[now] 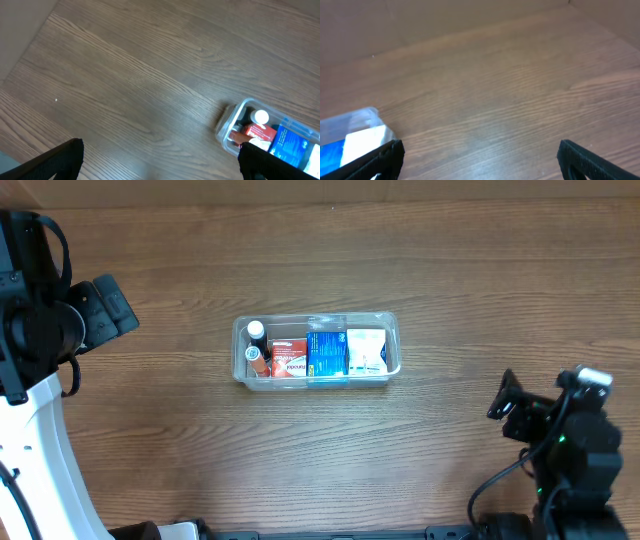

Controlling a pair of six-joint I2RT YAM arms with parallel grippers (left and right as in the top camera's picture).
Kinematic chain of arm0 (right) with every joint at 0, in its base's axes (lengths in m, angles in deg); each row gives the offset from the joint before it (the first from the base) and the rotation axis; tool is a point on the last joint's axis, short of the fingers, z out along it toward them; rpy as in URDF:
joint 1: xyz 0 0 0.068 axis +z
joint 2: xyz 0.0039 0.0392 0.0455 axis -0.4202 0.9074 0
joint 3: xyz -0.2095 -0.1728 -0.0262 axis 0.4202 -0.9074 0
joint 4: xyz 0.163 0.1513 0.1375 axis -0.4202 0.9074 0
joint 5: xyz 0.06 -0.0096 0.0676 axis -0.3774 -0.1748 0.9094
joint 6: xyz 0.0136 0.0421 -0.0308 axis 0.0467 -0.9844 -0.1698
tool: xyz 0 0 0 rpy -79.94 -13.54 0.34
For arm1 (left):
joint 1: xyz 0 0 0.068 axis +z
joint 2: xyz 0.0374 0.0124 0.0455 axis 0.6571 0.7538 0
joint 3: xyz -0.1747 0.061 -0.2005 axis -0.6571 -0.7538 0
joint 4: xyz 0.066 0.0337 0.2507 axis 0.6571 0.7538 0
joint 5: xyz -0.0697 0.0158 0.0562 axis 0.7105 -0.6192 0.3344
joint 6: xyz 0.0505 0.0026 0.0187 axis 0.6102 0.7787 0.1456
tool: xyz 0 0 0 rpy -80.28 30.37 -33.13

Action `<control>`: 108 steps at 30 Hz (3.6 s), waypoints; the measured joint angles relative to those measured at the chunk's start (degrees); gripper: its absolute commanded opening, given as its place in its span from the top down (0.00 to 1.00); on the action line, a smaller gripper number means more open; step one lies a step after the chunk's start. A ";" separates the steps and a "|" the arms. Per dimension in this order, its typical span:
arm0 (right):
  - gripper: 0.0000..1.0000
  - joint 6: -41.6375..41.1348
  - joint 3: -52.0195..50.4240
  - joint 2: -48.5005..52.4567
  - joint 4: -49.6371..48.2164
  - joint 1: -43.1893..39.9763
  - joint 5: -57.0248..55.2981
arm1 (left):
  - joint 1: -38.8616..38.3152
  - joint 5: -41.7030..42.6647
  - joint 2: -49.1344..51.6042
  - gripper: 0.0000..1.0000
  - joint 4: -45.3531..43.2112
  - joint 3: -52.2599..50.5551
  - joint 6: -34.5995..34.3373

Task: Pack container

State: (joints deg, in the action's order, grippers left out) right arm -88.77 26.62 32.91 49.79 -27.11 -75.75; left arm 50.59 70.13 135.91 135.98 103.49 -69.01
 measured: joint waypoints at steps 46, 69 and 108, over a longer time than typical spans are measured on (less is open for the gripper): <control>0.00 -11.19 -29.68 -26.32 -2.54 0.00 1.97 | 0.00 0.00 -0.37 0.00 0.02 -0.07 0.00; 0.00 -11.43 -29.70 -26.38 -2.71 0.00 2.12 | -0.04 11.78 -51.89 0.00 -58.90 -82.34 5.11; 0.00 -11.58 -29.73 -26.38 -2.84 0.00 2.14 | -8.81 14.21 -85.48 0.00 -64.35 -115.21 8.48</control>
State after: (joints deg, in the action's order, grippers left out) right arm -100.35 -3.11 6.53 46.95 -27.11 -73.61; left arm 41.79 84.34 50.43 71.64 -11.72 -60.53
